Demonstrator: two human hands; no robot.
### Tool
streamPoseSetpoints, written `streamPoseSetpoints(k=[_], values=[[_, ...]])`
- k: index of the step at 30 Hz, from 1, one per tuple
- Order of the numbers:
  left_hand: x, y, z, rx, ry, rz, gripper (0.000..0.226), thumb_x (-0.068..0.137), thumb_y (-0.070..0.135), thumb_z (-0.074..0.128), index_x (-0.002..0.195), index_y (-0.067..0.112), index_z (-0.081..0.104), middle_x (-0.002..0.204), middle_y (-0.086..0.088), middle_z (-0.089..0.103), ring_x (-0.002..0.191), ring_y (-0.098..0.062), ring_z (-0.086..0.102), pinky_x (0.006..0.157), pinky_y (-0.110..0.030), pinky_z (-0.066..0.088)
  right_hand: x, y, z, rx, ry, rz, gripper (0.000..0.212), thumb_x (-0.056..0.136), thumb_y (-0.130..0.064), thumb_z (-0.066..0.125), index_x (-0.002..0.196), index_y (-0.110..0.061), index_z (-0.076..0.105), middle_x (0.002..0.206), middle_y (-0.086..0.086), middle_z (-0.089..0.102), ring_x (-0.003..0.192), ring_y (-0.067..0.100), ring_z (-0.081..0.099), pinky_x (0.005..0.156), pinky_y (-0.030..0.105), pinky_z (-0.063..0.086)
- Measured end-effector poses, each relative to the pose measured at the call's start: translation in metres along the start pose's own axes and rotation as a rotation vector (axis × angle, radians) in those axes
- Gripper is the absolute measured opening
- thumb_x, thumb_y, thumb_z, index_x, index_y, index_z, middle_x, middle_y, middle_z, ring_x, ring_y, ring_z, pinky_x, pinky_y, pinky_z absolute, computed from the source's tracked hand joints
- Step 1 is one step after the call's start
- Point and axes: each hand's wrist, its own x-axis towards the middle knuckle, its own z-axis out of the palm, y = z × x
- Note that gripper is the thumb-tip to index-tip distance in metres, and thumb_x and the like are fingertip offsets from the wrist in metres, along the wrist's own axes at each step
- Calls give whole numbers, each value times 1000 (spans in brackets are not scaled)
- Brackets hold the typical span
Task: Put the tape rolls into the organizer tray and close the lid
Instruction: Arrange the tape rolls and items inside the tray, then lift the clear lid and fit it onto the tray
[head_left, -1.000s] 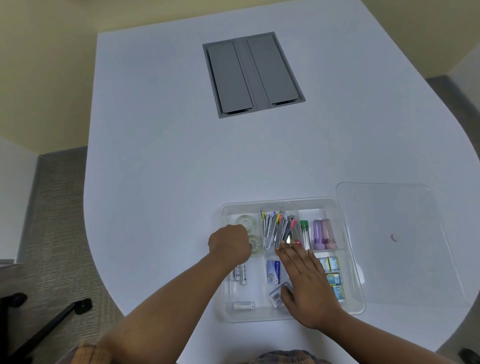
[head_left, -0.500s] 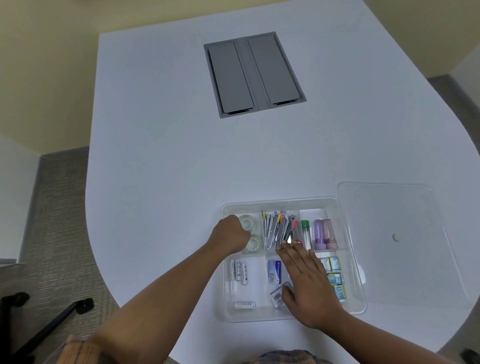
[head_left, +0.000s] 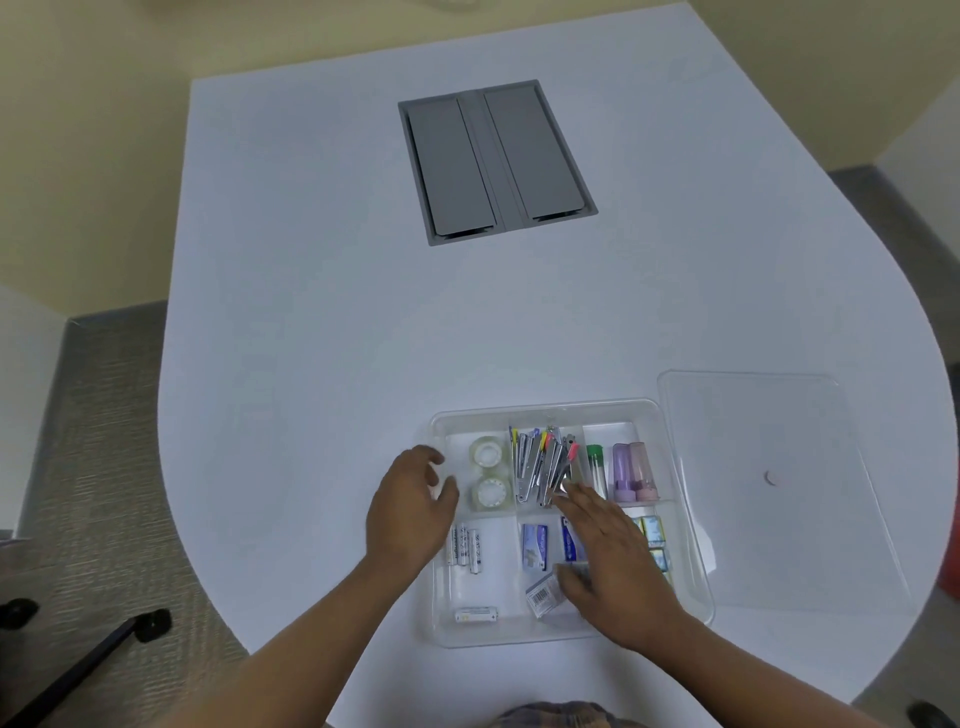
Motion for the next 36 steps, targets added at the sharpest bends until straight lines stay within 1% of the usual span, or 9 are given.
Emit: streamPoseSetpoints(k=[4, 9, 14, 19, 22, 25, 28, 31, 36], values=[[-36, -19, 3, -114, -65, -63, 50, 85, 20, 67, 132, 16, 48, 125, 2, 53, 99, -12, 60, 82, -26, 48, -8, 13, -29, 35, 161, 19, 61, 83, -17, 69, 141, -21, 50, 151, -6, 39, 142, 12, 31, 116, 36, 24], [-54, -22, 9, -114, -230, -73, 63, 94, 6, 47, 150, 15, 19, 153, -3, 35, 135, -20, 42, 111, -30, 33, -29, 53, -57, 61, 388, 173, 47, 84, 0, 67, 129, -12, 60, 144, 8, 53, 134, 25, 47, 109, 47, 40], [-41, -15, 9, -34, -254, -33, 65, 94, 6, 41, 151, 16, 12, 158, 1, 22, 142, -15, 29, 108, -21, 24, -65, 95, -57, -84, 314, 402, 52, 85, 0, 66, 135, -10, 55, 147, 11, 50, 134, 33, 47, 106, 48, 41], [-28, -7, 10, -39, -299, -13, 77, 93, 27, 57, 151, 12, 8, 160, -1, 14, 145, -14, 19, 116, -29, 19, -95, 102, -38, -179, 66, 481, 74, 85, -37, 71, 150, -25, 36, 158, 2, 33, 146, 22, 29, 114, 39, 33], [-30, -5, 9, -26, -281, -13, 80, 91, 33, 60, 151, 12, 11, 160, -2, 17, 145, -15, 20, 116, -32, 22, -101, 99, -32, -285, 22, 469, 66, 82, -40, 74, 142, -28, 49, 155, 2, 39, 144, 24, 35, 108, 41, 40], [-36, -3, 7, -28, -244, 13, 80, 89, 32, 63, 151, 14, 17, 159, -2, 20, 145, -15, 21, 115, -32, 23, -101, 98, -28, -339, 117, 395, 46, 66, -23, 89, 109, -23, 74, 122, 7, 69, 112, 30, 65, 79, 44, 55], [-42, 4, 5, -51, -173, 43, 77, 87, 29, 66, 149, 15, 24, 158, -2, 25, 144, -16, 24, 113, -29, 22, -100, 98, -27, -430, 224, 273, 25, 60, -8, 89, 78, -17, 74, 92, 0, 74, 84, 27, 69, 62, 36, 52], [-46, 14, 1, -95, -115, 69, 73, 86, 25, 67, 147, 15, 29, 156, -2, 30, 142, -17, 28, 109, -25, 21, -97, 102, -30, -437, 341, 278, 20, 70, 3, 78, 78, -12, 69, 83, 2, 69, 73, 27, 64, 58, 35, 46], [-46, 38, -8, -184, -76, 144, 68, 84, 26, 70, 143, 19, 37, 151, 3, 37, 138, -11, 34, 107, -23, 26, -81, 104, -68, -347, 642, 329, 15, 86, 4, 52, 96, -6, 59, 96, 15, 64, 84, 35, 60, 69, 43, 45]])
